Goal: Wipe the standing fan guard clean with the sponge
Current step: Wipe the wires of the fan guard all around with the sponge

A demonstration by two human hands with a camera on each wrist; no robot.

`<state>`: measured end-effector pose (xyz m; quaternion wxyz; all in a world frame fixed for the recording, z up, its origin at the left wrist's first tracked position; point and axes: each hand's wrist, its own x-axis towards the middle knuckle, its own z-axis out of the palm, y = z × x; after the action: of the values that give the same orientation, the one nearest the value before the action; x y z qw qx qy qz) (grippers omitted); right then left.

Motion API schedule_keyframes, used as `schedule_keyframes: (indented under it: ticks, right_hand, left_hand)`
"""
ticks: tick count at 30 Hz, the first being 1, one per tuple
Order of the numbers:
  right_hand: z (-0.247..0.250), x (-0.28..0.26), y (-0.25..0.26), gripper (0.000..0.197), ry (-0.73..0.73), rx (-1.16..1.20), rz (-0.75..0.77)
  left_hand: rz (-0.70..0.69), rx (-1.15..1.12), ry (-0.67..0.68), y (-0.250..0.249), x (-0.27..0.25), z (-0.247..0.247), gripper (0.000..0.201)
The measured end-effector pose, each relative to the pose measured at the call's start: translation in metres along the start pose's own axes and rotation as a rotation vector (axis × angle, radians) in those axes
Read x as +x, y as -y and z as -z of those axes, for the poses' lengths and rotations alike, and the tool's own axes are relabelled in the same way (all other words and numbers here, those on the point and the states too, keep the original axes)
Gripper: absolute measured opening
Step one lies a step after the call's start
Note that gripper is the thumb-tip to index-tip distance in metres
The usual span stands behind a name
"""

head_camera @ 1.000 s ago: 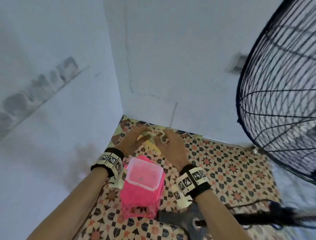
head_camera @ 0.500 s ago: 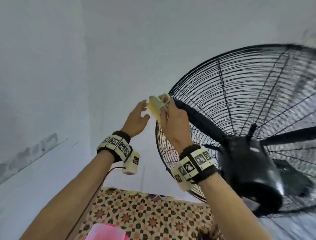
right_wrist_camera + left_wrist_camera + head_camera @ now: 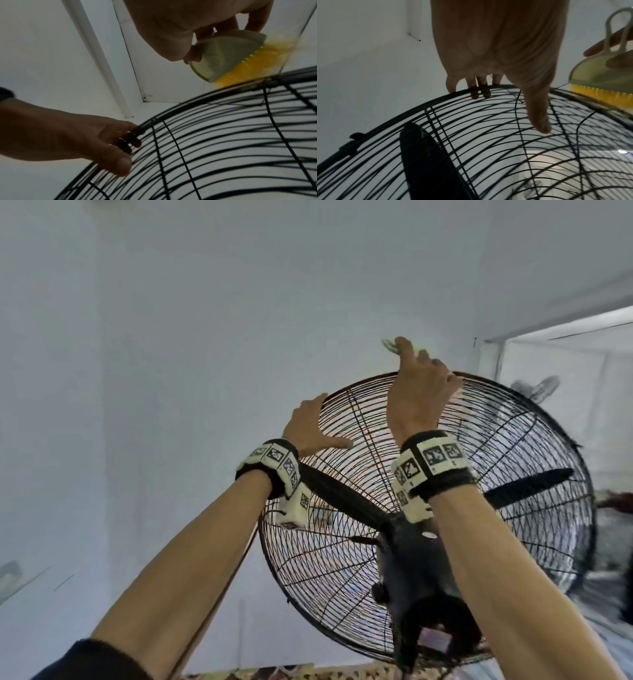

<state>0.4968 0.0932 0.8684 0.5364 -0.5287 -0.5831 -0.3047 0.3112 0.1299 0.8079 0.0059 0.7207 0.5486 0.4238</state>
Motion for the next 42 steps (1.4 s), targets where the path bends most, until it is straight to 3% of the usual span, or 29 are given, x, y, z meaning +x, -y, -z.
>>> schedule_keyframes:
  ticks: [4, 8, 10, 11, 13, 15, 18, 22, 23, 25, 27, 29, 32, 34, 36, 37, 39, 40, 42]
  right_hand:
    - [-0.009, -0.003, 0.016, 0.051, 0.178, -0.151, 0.163]
    - [-0.004, -0.018, 0.042, 0.056, 0.331, 0.024, 0.457]
    - [0.006, -0.008, 0.039, 0.060, 0.345, 0.207, 0.382]
    - [0.009, 0.000, 0.031, 0.063, 0.283, 0.269, 0.290]
    - [0.013, 0.015, 0.012, 0.062, 0.145, 0.211, 0.140]
    - [0.010, 0.021, -0.002, 0.055, 0.174, 0.061, 0.107]
    - [0.000, 0.010, 0.004, 0.045, 0.280, -0.037, 0.268]
    - [0.009, -0.007, 0.031, 0.048, 0.416, 0.294, 0.487]
    - [0.015, -0.006, 0.033, 0.051, 0.437, 0.390, 0.452]
    - [0.020, 0.002, 0.028, 0.051, 0.279, 0.462, 0.275]
    - [0.016, 0.010, 0.013, 0.048, 0.114, 0.282, 0.079]
    - [0.011, 0.011, 0.001, 0.051, 0.178, 0.121, -0.023]
    - [-0.001, -0.003, 0.003, 0.054, 0.291, 0.061, 0.136]
    - [0.002, -0.012, 0.009, 0.048, 0.317, 0.266, 0.334]
    - [0.015, -0.016, 0.011, 0.043, 0.428, 0.611, 0.416]
    - [0.021, -0.016, 0.009, 0.041, 0.439, 0.753, 0.395]
    - [0.025, -0.017, -0.003, 0.045, 0.249, 0.772, 0.261]
    - [0.023, -0.018, -0.012, 0.049, 0.145, 0.639, 0.166]
    - [0.022, -0.019, -0.027, 0.055, 0.188, 0.351, 0.009]
  left_hand:
    - [0.063, 0.032, -0.096, 0.005, -0.002, -0.005, 0.123]
    - [0.161, 0.050, -0.099, 0.001, -0.006, -0.001, 0.126]
    - [0.186, 0.010, -0.081, 0.000, -0.007, 0.003, 0.132]
    - [0.187, -0.017, -0.083, -0.001, -0.007, 0.004, 0.134]
    - [0.189, -0.051, -0.090, -0.002, -0.010, 0.006, 0.131]
    - [0.184, -0.062, -0.097, -0.005, -0.013, 0.006, 0.125]
    - [0.175, -0.041, -0.097, -0.011, -0.015, 0.004, 0.124]
    - [0.213, 0.006, -0.066, -0.011, -0.015, 0.006, 0.126]
    - [0.219, 0.011, -0.070, -0.010, -0.016, 0.007, 0.125]
    - [0.220, 0.009, -0.090, -0.010, -0.018, 0.010, 0.123]
    - [0.199, 0.030, -0.082, -0.012, -0.020, 0.012, 0.124]
    - [0.168, 0.080, -0.034, -0.017, -0.021, 0.012, 0.127]
    - [0.164, 0.159, 0.012, -0.023, -0.018, 0.011, 0.128]
    - [0.192, 0.207, 0.010, -0.026, -0.018, 0.009, 0.136]
    - [0.237, 0.253, -0.005, -0.029, -0.020, 0.007, 0.145]
    - [0.254, 0.259, -0.029, -0.029, -0.021, 0.006, 0.146]
    - [0.263, 0.248, -0.077, -0.029, -0.024, 0.002, 0.144]
    - [0.257, 0.246, -0.090, -0.029, -0.024, 0.000, 0.143]
    - [0.244, 0.244, -0.108, -0.033, -0.023, -0.003, 0.141]
